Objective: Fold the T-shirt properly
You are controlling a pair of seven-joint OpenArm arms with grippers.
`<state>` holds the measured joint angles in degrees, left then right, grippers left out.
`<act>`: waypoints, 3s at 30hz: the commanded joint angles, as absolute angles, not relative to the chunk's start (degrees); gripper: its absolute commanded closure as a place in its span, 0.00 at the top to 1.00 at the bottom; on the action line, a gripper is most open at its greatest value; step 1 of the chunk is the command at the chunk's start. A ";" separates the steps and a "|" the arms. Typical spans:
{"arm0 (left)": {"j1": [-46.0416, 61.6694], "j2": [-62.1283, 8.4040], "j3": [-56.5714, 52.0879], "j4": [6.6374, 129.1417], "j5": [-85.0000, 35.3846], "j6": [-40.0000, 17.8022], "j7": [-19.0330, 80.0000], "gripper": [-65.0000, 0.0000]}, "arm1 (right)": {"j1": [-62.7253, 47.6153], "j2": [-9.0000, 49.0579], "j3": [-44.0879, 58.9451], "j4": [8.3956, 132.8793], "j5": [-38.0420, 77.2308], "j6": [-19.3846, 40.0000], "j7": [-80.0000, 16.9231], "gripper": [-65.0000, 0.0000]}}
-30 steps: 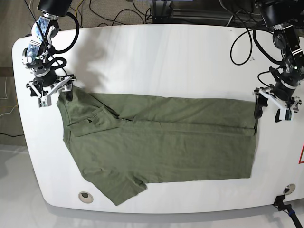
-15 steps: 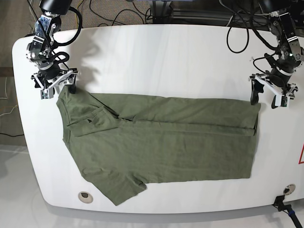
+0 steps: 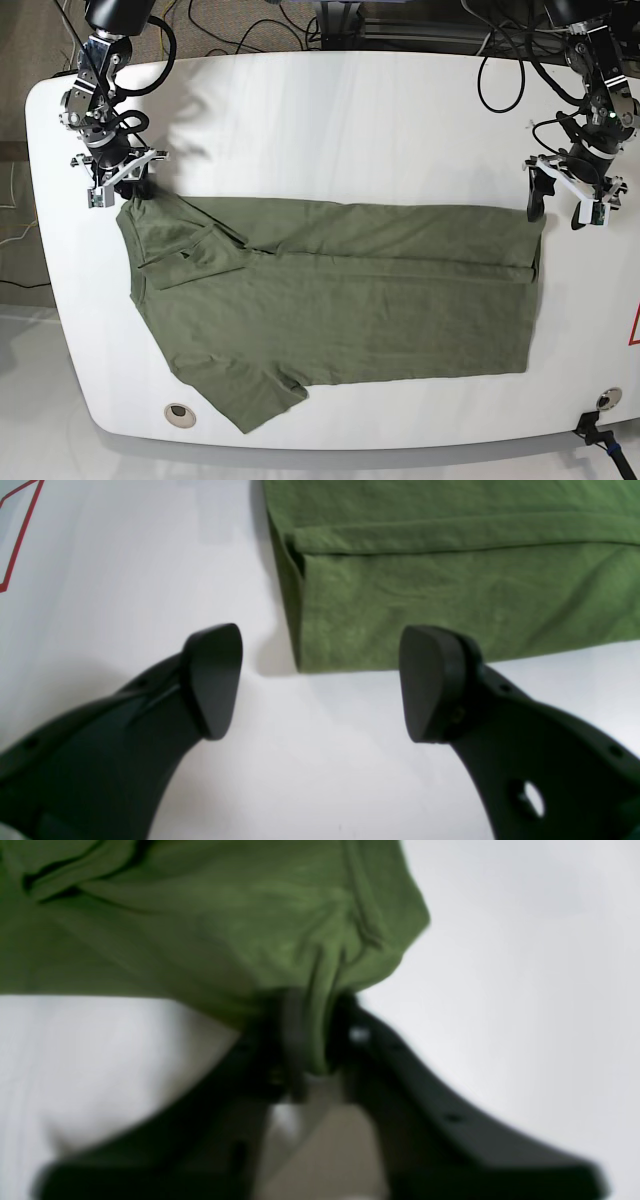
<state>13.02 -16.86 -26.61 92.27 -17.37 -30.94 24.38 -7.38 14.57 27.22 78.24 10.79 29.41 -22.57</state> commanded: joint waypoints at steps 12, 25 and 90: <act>12.44 -17.89 -28.44 93.14 -17.98 -30.99 23.25 0.71 | -7.08 15.43 27.38 78.99 11.30 29.41 -21.76 0.00; 7.25 -17.98 -28.00 79.87 -17.98 -31.25 23.16 0.71 | -7.08 14.20 27.38 78.99 11.21 29.41 -21.76 0.00; 24.92 -21.32 -24.92 87.52 -17.98 -31.52 23.34 0.00 | -31.78 8.22 31.87 102.20 11.38 32.84 -24.92 0.00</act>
<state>24.45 -20.25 -24.25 85.52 -17.89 -31.55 23.29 -31.44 8.49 30.33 100.18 10.74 32.88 -25.89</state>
